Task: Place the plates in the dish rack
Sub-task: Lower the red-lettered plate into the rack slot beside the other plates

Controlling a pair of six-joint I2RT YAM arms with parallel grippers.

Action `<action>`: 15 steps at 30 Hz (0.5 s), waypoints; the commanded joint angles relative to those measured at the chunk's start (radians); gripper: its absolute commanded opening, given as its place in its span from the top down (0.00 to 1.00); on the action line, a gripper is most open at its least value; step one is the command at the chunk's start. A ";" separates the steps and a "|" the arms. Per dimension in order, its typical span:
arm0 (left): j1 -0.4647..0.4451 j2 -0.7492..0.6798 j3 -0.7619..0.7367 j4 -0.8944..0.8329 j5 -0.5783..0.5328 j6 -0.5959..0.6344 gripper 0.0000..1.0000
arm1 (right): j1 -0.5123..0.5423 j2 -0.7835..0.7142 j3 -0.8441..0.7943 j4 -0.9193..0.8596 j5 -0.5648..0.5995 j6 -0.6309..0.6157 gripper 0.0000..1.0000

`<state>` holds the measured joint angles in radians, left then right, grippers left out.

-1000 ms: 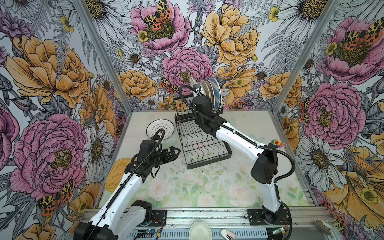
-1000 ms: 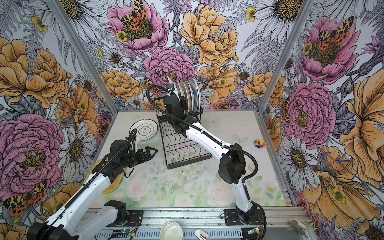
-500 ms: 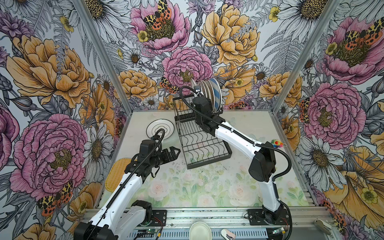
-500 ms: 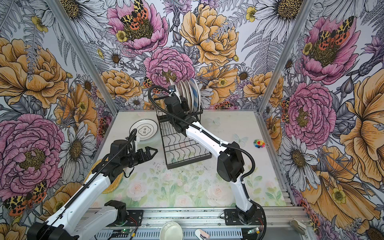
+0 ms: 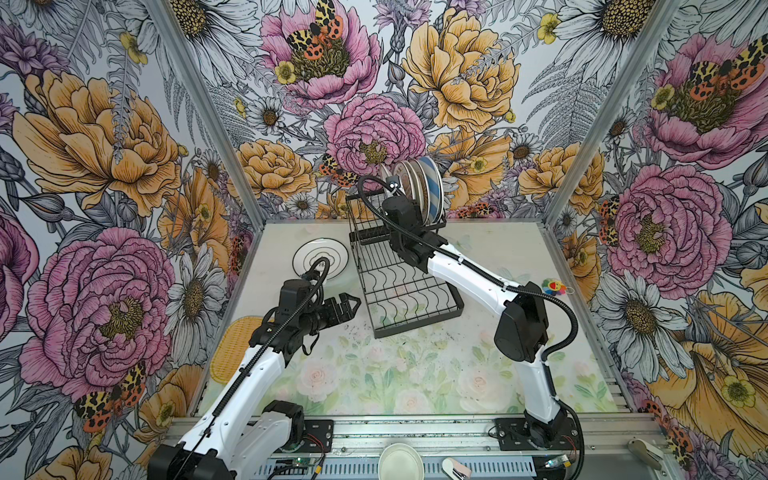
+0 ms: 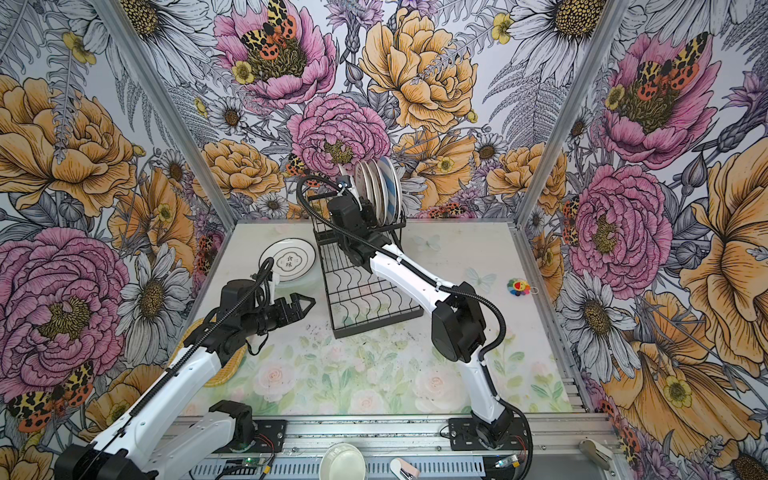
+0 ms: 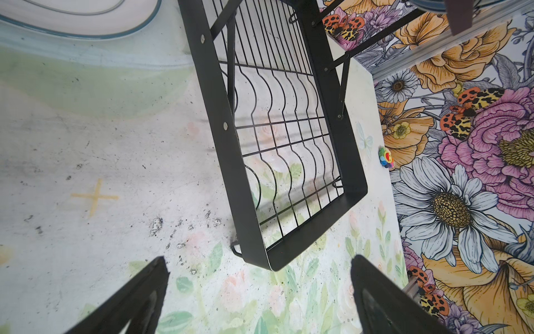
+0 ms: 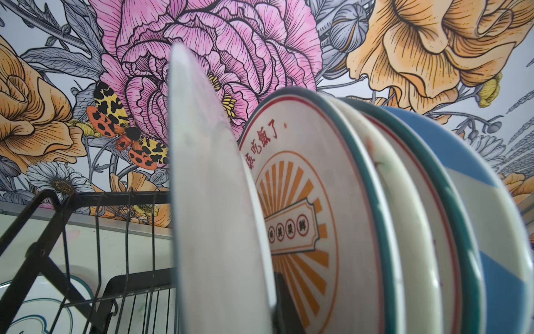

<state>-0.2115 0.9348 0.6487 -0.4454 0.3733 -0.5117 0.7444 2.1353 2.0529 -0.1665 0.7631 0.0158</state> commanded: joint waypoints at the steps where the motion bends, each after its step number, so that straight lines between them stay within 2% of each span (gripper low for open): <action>1: 0.011 -0.011 -0.001 0.002 -0.020 0.029 0.01 | -0.007 0.006 0.041 0.019 -0.006 0.027 0.98; 3: 0.011 -0.012 -0.001 0.000 -0.022 0.028 0.01 | -0.007 0.004 0.041 0.015 -0.005 0.027 0.91; 7: 0.012 -0.014 -0.002 0.001 -0.022 0.027 0.01 | -0.005 -0.012 0.037 0.013 -0.002 0.022 0.83; 15: 0.011 -0.013 -0.001 0.002 -0.023 0.028 0.01 | 0.003 -0.064 0.013 0.014 0.008 0.007 0.76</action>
<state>-0.2115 0.9348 0.6487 -0.4454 0.3733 -0.5117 0.7460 2.1357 2.0537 -0.1719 0.7582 0.0288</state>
